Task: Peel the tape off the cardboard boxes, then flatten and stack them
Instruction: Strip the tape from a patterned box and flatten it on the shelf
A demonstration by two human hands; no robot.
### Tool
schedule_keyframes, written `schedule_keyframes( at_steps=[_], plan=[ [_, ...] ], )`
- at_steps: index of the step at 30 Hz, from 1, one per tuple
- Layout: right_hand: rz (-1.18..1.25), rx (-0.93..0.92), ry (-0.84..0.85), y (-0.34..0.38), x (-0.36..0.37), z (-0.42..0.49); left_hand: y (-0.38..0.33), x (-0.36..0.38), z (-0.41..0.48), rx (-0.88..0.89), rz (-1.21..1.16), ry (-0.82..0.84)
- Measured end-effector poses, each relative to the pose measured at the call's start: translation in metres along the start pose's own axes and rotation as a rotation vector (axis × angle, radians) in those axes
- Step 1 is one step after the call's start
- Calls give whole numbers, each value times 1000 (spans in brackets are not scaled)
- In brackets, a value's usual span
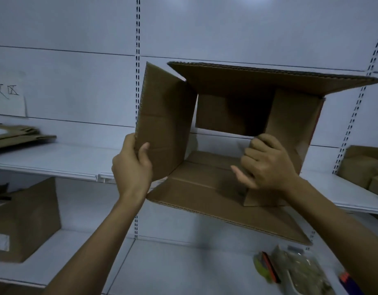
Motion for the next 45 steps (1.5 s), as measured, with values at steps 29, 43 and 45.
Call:
schedule_keyframes(
  at_steps=[29, 43, 45],
  plan=[
    [-8, 486, 99, -3, -102, -125, -84, 98, -86, 990, 383, 625],
    [-9, 576, 757, 52, -19, -161, 22, 30, -143, 522, 335, 365],
    [-35, 560, 703, 68, -19, -156, 49, -3, -158, -16, 100, 113]
  ],
)
Point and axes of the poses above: each hand's wrist, its own z-axis towards the middle knuckle, its own x-axis out of the palm, y = z × x, the point moved 9 cm from there along z, towards the middle knuckle, and after that the axes turned 9 degrees about x, right-handed, at the moved point
